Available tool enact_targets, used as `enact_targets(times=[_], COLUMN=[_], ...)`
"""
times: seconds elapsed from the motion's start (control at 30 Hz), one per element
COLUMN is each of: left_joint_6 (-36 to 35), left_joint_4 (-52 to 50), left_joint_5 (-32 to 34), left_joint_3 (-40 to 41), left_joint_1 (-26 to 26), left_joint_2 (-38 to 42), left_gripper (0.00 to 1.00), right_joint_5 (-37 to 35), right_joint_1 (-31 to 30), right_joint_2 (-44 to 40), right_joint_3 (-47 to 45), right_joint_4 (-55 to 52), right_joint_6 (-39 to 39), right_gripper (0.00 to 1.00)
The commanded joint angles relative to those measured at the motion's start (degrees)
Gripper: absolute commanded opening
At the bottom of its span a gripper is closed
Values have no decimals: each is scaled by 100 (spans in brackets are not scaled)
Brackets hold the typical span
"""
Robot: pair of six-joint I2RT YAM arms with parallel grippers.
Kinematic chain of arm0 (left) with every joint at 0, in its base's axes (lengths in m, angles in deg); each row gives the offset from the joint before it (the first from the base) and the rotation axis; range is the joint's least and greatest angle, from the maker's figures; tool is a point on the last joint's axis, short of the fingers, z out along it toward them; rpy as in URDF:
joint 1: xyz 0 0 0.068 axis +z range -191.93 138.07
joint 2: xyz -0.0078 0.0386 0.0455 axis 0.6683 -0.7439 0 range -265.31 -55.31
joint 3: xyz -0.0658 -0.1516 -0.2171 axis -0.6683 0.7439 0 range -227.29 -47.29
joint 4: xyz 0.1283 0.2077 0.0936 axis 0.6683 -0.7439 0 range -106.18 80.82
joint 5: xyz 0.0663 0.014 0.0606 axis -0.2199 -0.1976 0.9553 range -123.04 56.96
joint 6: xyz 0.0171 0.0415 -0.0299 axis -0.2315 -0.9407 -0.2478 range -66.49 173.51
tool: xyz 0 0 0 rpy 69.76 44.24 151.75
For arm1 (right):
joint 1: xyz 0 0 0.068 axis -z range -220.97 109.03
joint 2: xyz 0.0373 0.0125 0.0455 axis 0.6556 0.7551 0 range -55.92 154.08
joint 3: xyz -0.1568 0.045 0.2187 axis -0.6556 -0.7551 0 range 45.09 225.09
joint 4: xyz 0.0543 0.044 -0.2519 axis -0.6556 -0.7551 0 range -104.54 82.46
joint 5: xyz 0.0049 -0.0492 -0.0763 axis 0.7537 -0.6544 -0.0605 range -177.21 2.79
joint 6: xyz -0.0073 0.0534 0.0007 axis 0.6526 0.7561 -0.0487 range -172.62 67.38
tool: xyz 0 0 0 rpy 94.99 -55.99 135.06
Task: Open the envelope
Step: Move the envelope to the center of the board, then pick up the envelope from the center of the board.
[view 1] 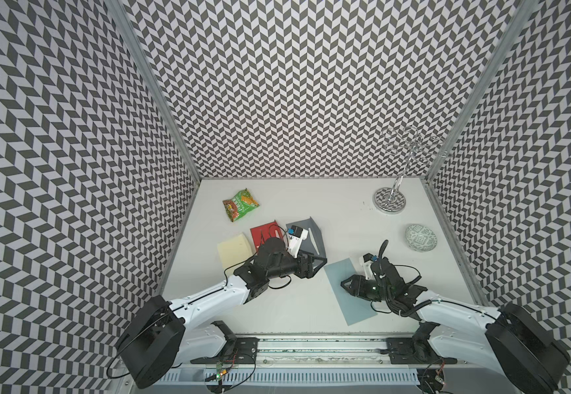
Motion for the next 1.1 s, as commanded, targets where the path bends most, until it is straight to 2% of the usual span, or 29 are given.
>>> enact_targets(times=[0.0,0.07,0.43,0.83,1.07], left_joint_6=[-13,39,150,295,290], left_joint_4=[-139,-130,-957,-1386,-1344], left_joint_5=[168,169,409,562,363], left_joint_3=[-240,-298,-1249,-1679,-1794], left_joint_1=[-279,-421,-834,-912,-921], left_joint_2=[-317,-594,-2261,-3030,-3307], left_gripper=[72,71,68,73,72], right_joint_5=[-553,-767,-399,-513,-96], right_joint_1=[-18,75,747,934,1157], right_joint_2=[-301,-374,-260,-236,-193], right_joint_3=[251,259,75,103,-50], right_joint_4=[-765,-838,-818,-955,-861], right_joint_6=[-91,-181,-582,-832,-900], right_gripper=[50,50,50,54,54])
